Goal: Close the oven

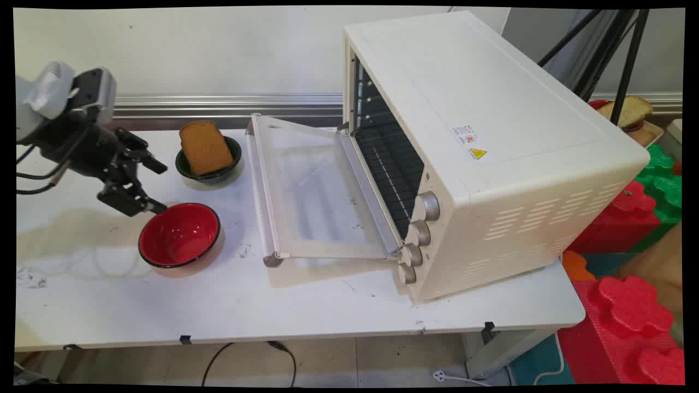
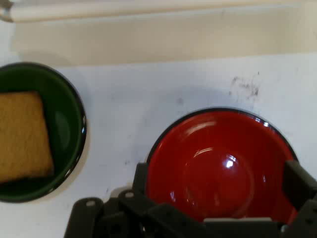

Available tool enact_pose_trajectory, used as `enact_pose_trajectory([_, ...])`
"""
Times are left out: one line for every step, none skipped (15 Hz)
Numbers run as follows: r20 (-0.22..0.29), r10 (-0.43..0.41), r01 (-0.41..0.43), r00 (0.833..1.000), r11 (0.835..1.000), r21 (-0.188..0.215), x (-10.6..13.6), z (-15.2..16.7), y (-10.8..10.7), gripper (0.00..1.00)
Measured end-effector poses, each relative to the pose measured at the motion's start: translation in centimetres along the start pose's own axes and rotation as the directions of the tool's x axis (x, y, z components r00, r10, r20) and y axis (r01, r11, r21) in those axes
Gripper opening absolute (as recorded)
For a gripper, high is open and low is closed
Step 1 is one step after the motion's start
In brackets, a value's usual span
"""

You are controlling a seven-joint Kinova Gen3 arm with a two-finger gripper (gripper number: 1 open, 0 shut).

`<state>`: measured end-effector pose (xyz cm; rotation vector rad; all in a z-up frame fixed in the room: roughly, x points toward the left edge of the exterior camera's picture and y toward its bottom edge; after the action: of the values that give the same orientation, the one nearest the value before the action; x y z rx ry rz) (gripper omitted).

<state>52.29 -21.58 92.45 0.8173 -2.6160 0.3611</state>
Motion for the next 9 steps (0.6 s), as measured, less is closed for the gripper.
enact_pose_trajectory([-0.002,0.001,-0.001,1.0,1.0,-0.002,0.2,0.3,0.1,1.0])
enact_pose_trajectory([-0.004,0.001,-0.001,1.0,1.0,-0.007,0.6,0.7,0.1,1.0])
enact_pose_trajectory([-0.005,-0.002,0.001,1.0,1.0,-0.013,1.0,1.3,0.2,1.0])
enact_pose_trajectory([-0.006,-0.01,0.01,1.0,1.0,-0.017,1.5,1.9,0.3,1.0])
enact_pose_trajectory([-0.005,-0.015,0.015,1.0,1.0,-0.019,1.8,2.4,0.4,1.0])
enact_pose_trajectory([-0.004,-0.019,0.019,1.0,1.0,-0.021,2.0,2.8,0.4,1.0])
enact_pose_trajectory([-0.001,-0.022,0.022,1.0,0.999,-0.024,2.3,3.4,0.5,1.0])
enact_pose_trajectory([0.001,-0.023,0.023,1.0,0.999,-0.025,2.5,3.8,0.5,1.0])
enact_pose_trajectory([0.005,-0.023,0.023,1.0,0.999,-0.028,2.7,4.4,0.6,1.0])
